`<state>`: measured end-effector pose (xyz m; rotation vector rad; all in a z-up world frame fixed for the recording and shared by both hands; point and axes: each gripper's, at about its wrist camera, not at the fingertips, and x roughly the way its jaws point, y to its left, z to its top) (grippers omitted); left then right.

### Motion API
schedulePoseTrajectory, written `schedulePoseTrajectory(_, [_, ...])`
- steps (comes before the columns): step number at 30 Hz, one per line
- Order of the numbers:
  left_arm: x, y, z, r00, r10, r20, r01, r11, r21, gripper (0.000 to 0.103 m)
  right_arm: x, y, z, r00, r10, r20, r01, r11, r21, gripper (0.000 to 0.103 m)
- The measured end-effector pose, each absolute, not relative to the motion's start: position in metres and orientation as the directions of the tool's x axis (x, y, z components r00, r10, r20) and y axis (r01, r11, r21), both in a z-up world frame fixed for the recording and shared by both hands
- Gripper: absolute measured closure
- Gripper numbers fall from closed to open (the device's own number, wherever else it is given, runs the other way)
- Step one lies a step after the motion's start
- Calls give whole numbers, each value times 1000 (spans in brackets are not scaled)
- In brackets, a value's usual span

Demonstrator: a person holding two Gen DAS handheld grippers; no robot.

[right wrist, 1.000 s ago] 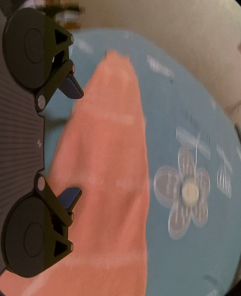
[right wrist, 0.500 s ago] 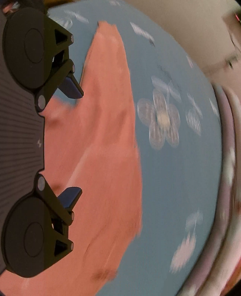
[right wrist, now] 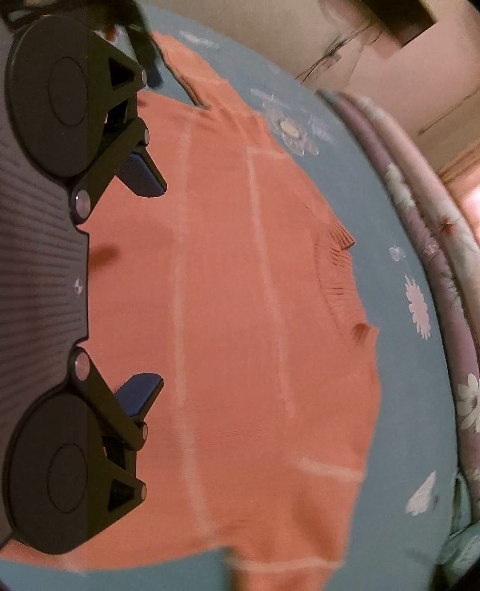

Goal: Fold clothes

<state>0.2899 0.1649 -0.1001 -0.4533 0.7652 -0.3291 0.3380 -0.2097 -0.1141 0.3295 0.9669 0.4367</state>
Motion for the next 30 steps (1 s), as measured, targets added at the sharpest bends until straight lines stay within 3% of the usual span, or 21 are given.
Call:
schedulePoseTrajectory(9, [302, 118, -127, 702, -307, -643, 96, 935, -342, 1, 302, -271, -111, 670, 569, -477, -354, 809, 469, 0])
schedulePoseTrajectory(14, [303, 106, -130, 736, -244, -631, 68, 955, -290, 1, 325, -344, -93, 781, 415, -467, -164, 858, 487, 0])
schedulePoseTrajectory(22, [298, 88, -135, 756, -185, -627, 104, 981, -164, 1, 305, -481, -134, 837, 298, -458, 262, 517, 815, 0])
schedulePoseTrajectory(26, [296, 81, -137, 763, -156, -627, 106, 987, -117, 1, 280, -502, -162, 867, 291, -404, 302, 337, 892, 0])
schedulePoseTrajectory(30, [296, 75, -139, 766, -128, -630, 103, 992, -76, 1, 264, -512, -171, 933, 170, -316, 261, 280, 924, 0])
